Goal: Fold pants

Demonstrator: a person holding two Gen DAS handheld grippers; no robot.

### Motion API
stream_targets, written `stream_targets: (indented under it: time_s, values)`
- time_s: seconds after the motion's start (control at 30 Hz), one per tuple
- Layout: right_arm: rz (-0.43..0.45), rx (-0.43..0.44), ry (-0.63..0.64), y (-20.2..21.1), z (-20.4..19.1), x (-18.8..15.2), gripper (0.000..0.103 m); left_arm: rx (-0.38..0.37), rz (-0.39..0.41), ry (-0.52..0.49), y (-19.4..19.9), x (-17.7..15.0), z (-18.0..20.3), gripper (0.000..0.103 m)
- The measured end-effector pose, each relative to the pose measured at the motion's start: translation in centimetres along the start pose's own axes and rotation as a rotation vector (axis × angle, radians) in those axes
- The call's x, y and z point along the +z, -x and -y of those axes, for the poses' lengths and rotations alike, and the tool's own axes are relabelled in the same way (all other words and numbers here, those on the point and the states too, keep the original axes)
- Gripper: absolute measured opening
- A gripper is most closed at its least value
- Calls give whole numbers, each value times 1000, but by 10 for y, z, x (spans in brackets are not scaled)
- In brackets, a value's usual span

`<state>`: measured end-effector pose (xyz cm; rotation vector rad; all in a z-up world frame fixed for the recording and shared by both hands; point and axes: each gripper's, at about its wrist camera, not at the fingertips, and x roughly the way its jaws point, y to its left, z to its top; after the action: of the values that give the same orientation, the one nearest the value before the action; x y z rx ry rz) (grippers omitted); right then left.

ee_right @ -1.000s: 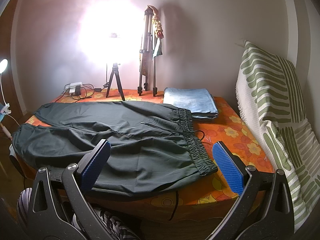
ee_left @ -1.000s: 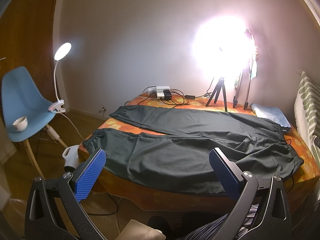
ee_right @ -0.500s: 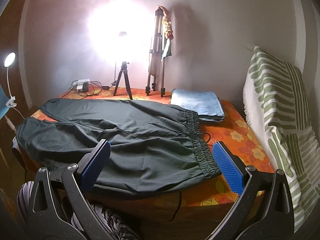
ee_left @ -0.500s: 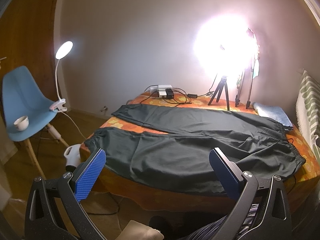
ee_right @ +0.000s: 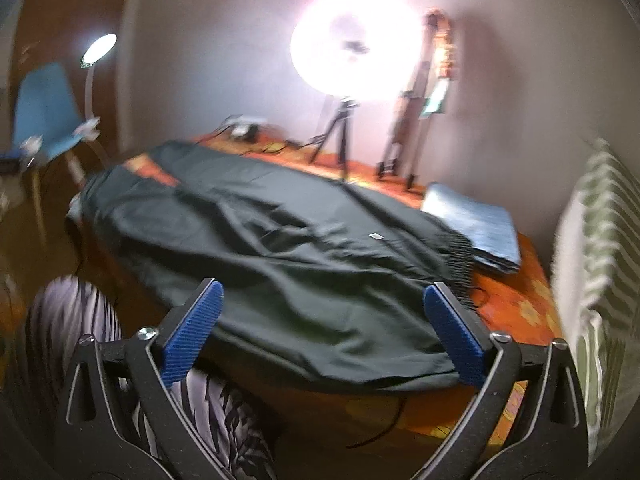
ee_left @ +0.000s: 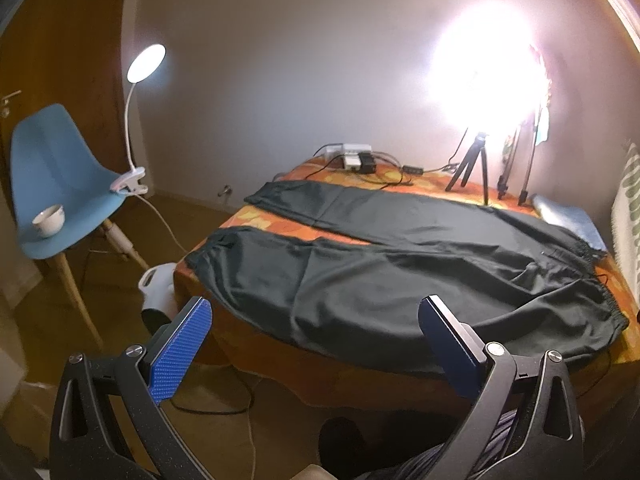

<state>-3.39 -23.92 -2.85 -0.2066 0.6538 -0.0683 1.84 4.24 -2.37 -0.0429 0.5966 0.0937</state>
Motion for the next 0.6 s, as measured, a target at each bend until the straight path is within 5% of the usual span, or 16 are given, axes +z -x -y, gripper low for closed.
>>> stream_targets:
  time_s: [0.3, 0.6]
  values:
    - [-156, 156, 211, -58, -46, -23, 74, -22, -107, 35, -41, -12, -19, 101]
    - [-257, 215, 492, -104, -94, -48, 73, -46, -212, 225, -76, -21, -80, 91]
